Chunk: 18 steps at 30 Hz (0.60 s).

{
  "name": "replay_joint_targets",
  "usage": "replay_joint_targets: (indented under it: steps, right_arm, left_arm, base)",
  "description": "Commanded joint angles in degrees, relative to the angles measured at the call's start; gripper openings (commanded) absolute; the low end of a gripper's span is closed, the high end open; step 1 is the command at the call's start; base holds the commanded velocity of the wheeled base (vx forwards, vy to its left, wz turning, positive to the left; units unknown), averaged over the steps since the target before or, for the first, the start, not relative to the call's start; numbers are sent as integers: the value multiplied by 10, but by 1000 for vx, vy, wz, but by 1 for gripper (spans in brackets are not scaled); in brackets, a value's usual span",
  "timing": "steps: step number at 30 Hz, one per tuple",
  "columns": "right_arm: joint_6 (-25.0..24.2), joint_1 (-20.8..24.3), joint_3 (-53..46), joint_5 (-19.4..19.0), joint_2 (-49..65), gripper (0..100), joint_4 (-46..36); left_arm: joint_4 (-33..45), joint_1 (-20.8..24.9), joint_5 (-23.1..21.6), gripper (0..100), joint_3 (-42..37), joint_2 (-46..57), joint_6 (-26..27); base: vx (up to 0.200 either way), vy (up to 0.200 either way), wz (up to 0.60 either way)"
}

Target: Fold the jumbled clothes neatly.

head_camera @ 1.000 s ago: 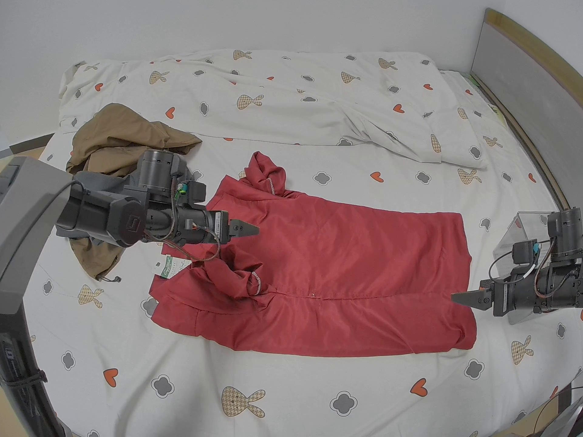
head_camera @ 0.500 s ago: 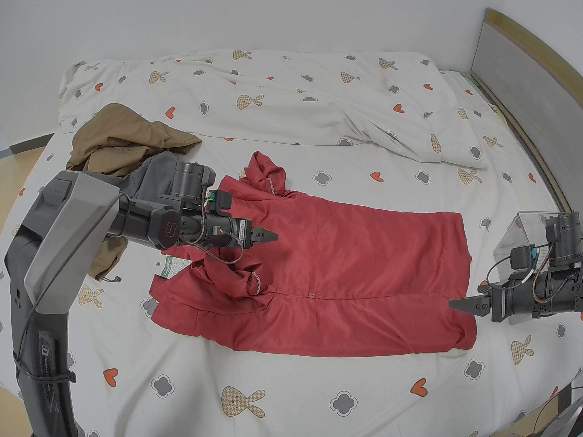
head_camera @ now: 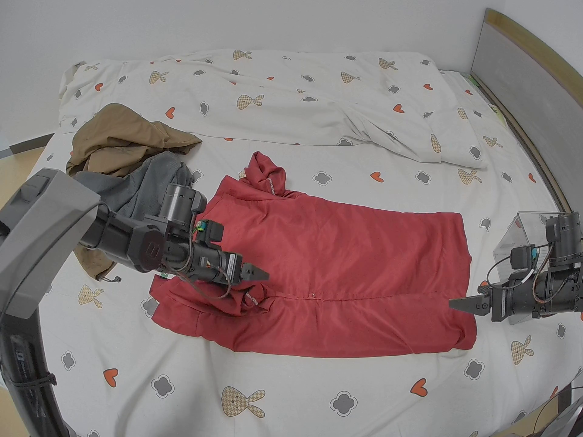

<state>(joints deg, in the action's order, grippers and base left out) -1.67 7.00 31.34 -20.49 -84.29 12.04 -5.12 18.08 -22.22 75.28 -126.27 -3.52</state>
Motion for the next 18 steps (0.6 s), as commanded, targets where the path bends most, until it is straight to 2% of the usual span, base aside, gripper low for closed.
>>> replay_joint_targets:
  steps: [1, 3, 9, 14, 18]
  right_arm:
    - [-4, 1, 0, -1, -2, 100, 0]
    - [-4, 1, 0, 0, -1, 100, 0]
    - [-4, 6, 0, 0, -1, 100, 0]
    - [-4, 7, 1, -1, -2, 100, 0]
    - [-4, 14, 0, 0, -1, 100, 0]
  left_arm:
    - [-20, 11, 0, 100, -113, 97, 10]
    - [-66, 14, 0, 100, -167, 110, 10]
    - [-155, 25, 0, 100, -258, 116, 4]
    - [-179, 27, 0, 100, -281, 96, 1]
    - [-232, 27, 0, 100, -294, 52, -4]
  base:
    - [0, 0, 0]
    - [0, 0, 0]
    - [0, 0, 0]
    - [0, 0, 0]
    - [0, 0, 0]
